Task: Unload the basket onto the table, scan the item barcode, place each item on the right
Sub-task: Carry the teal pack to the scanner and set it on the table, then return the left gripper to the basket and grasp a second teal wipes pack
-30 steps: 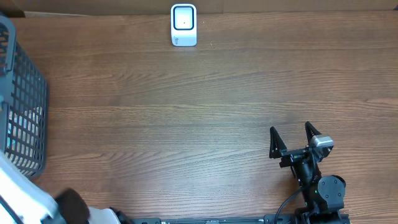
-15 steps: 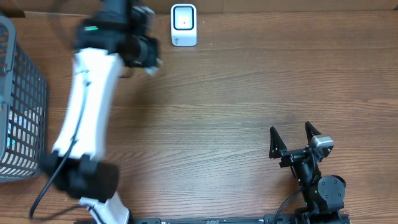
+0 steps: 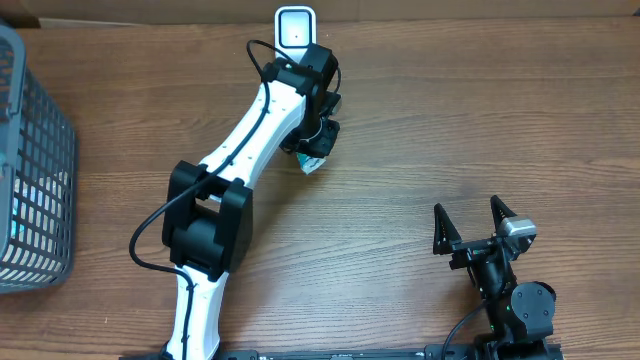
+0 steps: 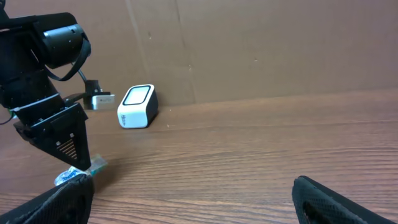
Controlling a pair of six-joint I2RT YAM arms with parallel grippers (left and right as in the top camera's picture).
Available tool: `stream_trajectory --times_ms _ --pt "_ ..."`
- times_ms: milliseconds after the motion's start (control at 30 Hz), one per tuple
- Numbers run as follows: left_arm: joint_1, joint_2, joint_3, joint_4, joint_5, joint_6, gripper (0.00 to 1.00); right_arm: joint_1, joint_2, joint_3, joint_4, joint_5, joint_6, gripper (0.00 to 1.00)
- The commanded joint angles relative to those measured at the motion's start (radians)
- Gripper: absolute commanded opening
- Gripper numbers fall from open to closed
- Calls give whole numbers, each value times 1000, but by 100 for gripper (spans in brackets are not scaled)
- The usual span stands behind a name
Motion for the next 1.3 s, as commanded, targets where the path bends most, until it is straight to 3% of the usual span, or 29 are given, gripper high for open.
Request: stream_trajectory --times_ms 0,267,533,567,600,633,667,733,767,800,900,1067,1267 --pt "2 -8 5 11 0 10 4 -3 -10 -10 2 6 2 100" --pt "6 -12 59 -11 0 7 4 -3 -10 -10 2 6 2 100" --pt "31 -13 352 -194 0 21 4 -3 -10 -10 2 6 2 100" --pt "36 -13 392 -222 0 27 8 -3 -10 -10 2 6 2 100" --pt "44 -13 446 -260 0 33 24 -3 -10 -10 2 6 2 100" --pt "48 -13 467 -274 0 39 28 -3 -10 -10 2 6 2 100" --pt "56 -13 512 -307 2 45 28 -3 -10 -10 2 6 2 100" --pt "66 -13 563 -343 7 45 13 -3 -10 -10 2 6 2 100" --pt "70 -13 584 -359 10 45 11 -3 -10 -10 2 6 2 100" --pt "72 -13 597 -369 8 45 14 -3 -10 -10 2 6 2 100" --pt "74 -13 605 -393 7 46 47 -3 -10 -10 2 6 2 100" --pt "143 -48 694 -436 4 24 48 -3 -10 -10 2 6 2 100" --pt "452 -205 799 -440 -26 -115 54 -3 -10 -10 2 6 2 100"
